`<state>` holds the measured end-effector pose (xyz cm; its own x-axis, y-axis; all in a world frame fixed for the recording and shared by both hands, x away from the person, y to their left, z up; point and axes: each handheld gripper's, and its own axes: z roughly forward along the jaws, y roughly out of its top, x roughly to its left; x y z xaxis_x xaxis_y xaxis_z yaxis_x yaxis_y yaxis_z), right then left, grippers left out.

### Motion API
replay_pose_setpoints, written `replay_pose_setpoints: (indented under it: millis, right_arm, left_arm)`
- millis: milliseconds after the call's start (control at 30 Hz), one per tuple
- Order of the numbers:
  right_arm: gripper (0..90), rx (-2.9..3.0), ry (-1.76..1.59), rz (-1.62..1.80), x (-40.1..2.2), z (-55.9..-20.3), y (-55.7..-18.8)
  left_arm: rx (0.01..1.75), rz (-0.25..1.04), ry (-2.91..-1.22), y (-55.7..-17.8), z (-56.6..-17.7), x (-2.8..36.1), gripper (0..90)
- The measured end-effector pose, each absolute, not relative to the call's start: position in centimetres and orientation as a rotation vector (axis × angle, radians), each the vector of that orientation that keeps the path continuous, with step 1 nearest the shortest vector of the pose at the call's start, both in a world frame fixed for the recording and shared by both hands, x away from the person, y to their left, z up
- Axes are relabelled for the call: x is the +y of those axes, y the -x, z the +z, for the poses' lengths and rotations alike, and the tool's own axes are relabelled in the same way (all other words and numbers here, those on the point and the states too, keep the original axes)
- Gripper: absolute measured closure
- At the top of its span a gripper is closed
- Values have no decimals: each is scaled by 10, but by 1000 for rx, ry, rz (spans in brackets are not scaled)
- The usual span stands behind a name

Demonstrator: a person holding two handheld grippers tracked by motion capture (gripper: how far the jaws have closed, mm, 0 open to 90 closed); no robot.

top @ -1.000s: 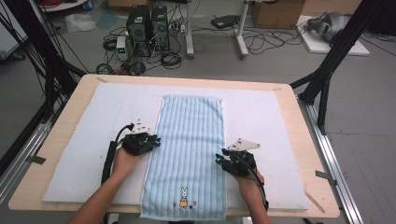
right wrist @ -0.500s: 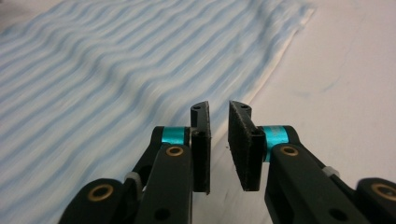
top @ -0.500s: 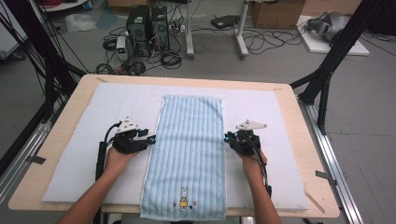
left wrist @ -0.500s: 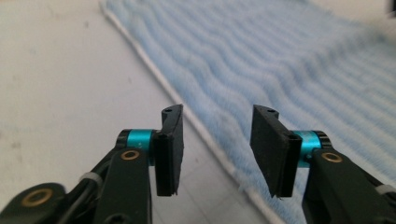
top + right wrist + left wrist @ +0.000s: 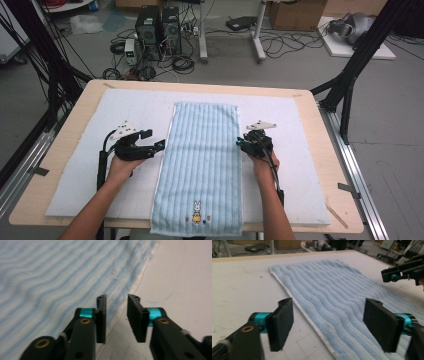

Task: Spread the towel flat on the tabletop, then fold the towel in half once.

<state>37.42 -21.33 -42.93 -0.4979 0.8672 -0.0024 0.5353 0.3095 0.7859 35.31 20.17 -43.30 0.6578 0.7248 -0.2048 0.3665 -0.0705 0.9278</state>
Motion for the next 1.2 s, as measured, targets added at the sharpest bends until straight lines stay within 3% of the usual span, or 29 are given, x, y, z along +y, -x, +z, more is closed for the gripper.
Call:
replay_pose_setpoints:
  millis: [67, 333, 1200]
  right_arm:
    - [526, 2134, -1229, 1089, -220, -423, -361]
    - [117, 2097, -1136, 1219, -238, -410, -317]
    - [114, 2127, -1108, 1204, -248, -418, -315]
  left_arm:
    - [883, 363, -1683, -353, -432, 202, 184]
    - [847, 385, -1683, -348, -427, 203, 186]
    - [926, 391, -1704, -360, -426, 211, 183]
